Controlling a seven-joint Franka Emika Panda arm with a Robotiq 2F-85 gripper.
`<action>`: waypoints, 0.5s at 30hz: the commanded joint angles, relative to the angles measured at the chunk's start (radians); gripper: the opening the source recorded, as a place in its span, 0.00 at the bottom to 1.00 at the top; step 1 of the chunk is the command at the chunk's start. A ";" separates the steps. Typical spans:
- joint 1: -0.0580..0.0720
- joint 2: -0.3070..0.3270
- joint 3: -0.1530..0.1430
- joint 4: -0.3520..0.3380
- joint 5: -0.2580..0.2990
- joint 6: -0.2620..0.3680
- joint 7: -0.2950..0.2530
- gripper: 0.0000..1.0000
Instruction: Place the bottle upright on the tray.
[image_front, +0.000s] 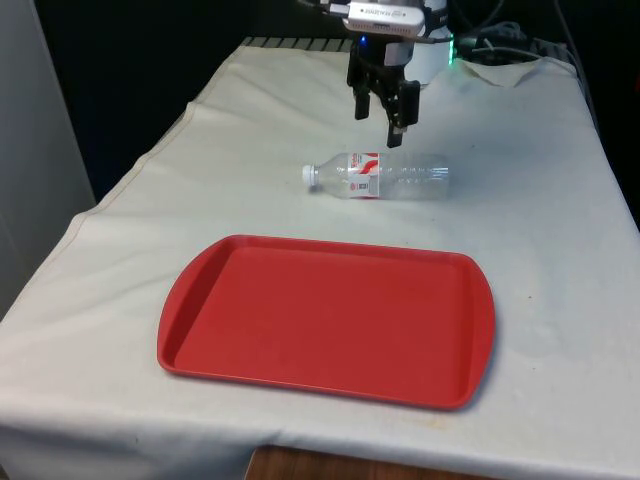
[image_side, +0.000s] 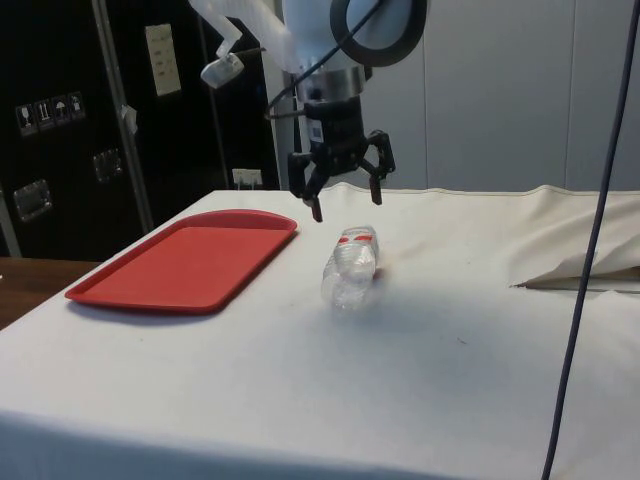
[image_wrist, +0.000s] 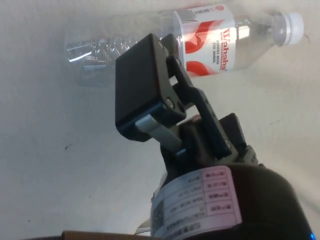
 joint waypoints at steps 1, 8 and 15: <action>0.001 0.003 -0.004 0.002 -0.010 0.008 0.021 1.00; 0.001 0.003 -0.004 0.005 -0.010 0.009 0.062 1.00; 0.000 0.000 -0.001 0.006 0.000 0.000 0.085 1.00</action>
